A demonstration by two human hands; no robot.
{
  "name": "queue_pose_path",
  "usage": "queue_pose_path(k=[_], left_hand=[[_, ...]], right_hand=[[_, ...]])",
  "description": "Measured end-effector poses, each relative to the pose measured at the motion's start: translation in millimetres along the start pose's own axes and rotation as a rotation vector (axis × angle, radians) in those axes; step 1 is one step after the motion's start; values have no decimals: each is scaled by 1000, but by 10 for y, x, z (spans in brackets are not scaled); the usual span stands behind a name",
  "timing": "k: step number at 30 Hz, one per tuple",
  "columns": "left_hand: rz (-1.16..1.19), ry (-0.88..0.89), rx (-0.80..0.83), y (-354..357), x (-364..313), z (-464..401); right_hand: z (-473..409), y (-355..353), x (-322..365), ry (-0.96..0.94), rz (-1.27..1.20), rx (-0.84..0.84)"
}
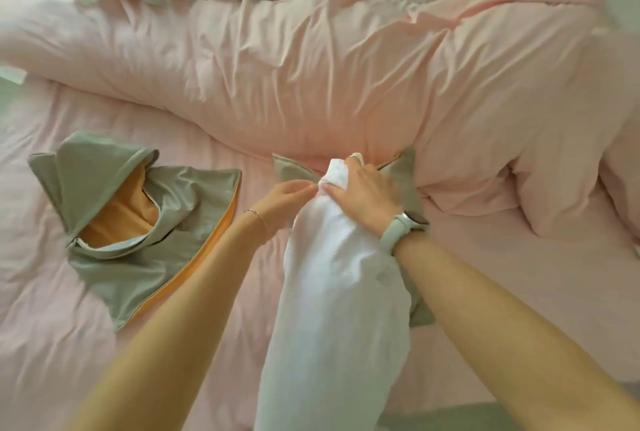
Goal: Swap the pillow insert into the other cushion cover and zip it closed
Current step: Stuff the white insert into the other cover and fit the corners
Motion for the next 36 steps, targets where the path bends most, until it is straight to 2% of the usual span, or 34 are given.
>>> queue_pose_path(k=[2, 4, 7, 12, 15, 18, 20, 23, 25, 28, 30, 31, 33, 34, 36], left_hand=[[-34, -93, -60, -223, 508, 122], [-106, -44, -170, -457, 729, 257], [-170, 54, -340, -688, 861, 403], [-469, -117, -698, -835, 1565, 710], [-350, -200, -868, -618, 1888, 1004], [-114, -420, -847, -398, 2316, 1021], [-79, -454, -855, -461, 2335, 937], [-237, -339, -987, -794, 1889, 792], [-379, -234, -1061, -1000, 1449, 711], [-603, 67, -1149, -1127, 622, 613], [-723, 292, -1028, -996, 155, 375], [-772, 350, -932, -882, 45, 224], [-750, 403, -790, -679, 47, 66], [-718, 457, -815, -625, 108, 122], [-602, 508, -977, -620, 394, 438]], right_hand=[[-181, 437, -20, 12, -281, 103], [-195, 633, -52, -35, -404, 81], [22, 722, -305, -43, -400, -85], [565, 1100, -788, 48, -267, -136], [694, 1244, -896, 114, -201, -116], [656, 1357, -866, 115, -128, -56], [582, 1361, -828, 131, -117, -14], [496, 1380, -796, 193, -223, 106], [517, 1361, -742, 223, -393, 166], [797, 1464, -729, 471, -985, 217], [1026, 1645, -659, 633, -1247, 295], [1079, 1719, -662, 665, -1259, 305], [1076, 1770, -738, 622, -1124, 253], [1024, 1733, -751, 539, -1025, 204], [855, 1516, -617, 219, -766, 54]])
Point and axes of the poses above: each hand's wrist, its own z-axis away from the middle knuckle, its own y-axis out of the palm, x = y × z, the point moved 10 cm from there along -z, towards the middle knuckle, and after that the axes turned 4 degrees about -z, right-handed, at the moved point
